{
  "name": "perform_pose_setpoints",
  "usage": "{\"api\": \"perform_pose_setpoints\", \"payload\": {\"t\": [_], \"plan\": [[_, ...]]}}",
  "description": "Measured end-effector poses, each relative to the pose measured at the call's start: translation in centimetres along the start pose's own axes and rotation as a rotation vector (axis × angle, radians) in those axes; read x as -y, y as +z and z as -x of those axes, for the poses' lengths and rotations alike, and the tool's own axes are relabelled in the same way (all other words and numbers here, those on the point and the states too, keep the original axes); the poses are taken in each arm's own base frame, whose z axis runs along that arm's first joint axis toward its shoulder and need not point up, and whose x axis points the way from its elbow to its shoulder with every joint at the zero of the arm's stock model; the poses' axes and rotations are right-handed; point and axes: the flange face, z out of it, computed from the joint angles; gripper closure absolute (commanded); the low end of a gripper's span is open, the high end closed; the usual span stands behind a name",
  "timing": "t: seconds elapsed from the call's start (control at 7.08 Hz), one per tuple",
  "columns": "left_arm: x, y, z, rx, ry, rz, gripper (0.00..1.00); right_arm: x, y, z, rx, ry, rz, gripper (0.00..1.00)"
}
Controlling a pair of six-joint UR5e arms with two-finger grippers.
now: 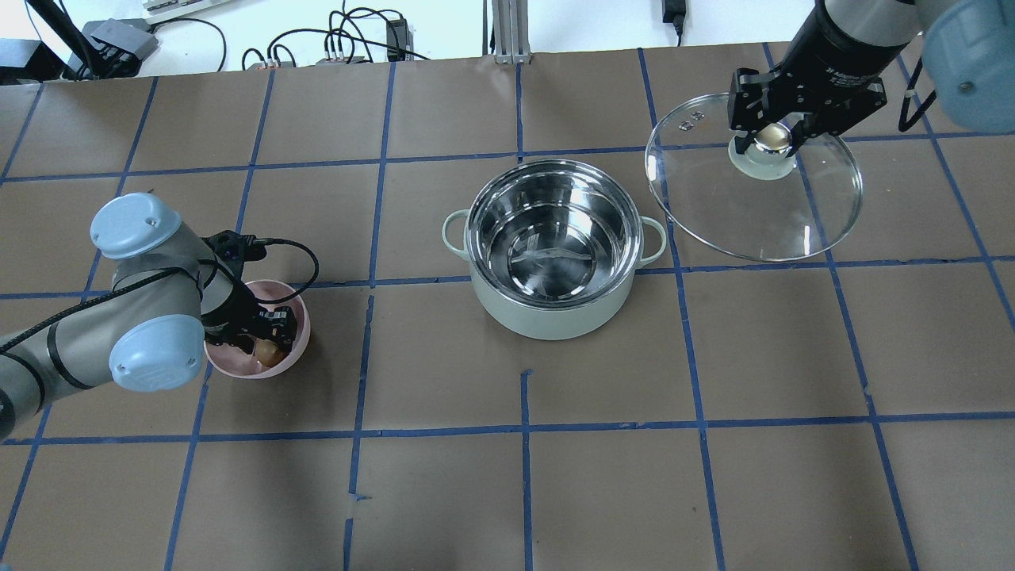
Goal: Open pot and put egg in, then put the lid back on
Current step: 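Lift the egg out of the pink bowl with the left gripper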
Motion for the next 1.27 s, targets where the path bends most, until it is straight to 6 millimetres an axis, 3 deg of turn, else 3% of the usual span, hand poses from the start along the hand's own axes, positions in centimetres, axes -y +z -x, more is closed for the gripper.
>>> {"api": "perform_pose_setpoints", "payload": {"t": [0.14,0.28,0.99,1.27], "plan": [[0.0,0.0,0.0,0.0,0.0,-0.001,0.94,0.0,0.0,0.0,0.0,0.0,0.0,0.52],[0.0,0.0,0.0,0.0,-0.002,-0.003,0.99,0.0,0.0,0.0,0.001,0.0,0.0,0.52],[0.1,-1.1,-0.3,0.008,-0.008,-0.025,0.99,0.0,0.0,0.0,0.001,0.0,-0.001,0.52],[-0.5,-5.0,-0.8,0.012,-0.008,-0.039,0.99,0.0,0.0,0.0,0.001,-0.001,-0.002,0.52]]}}
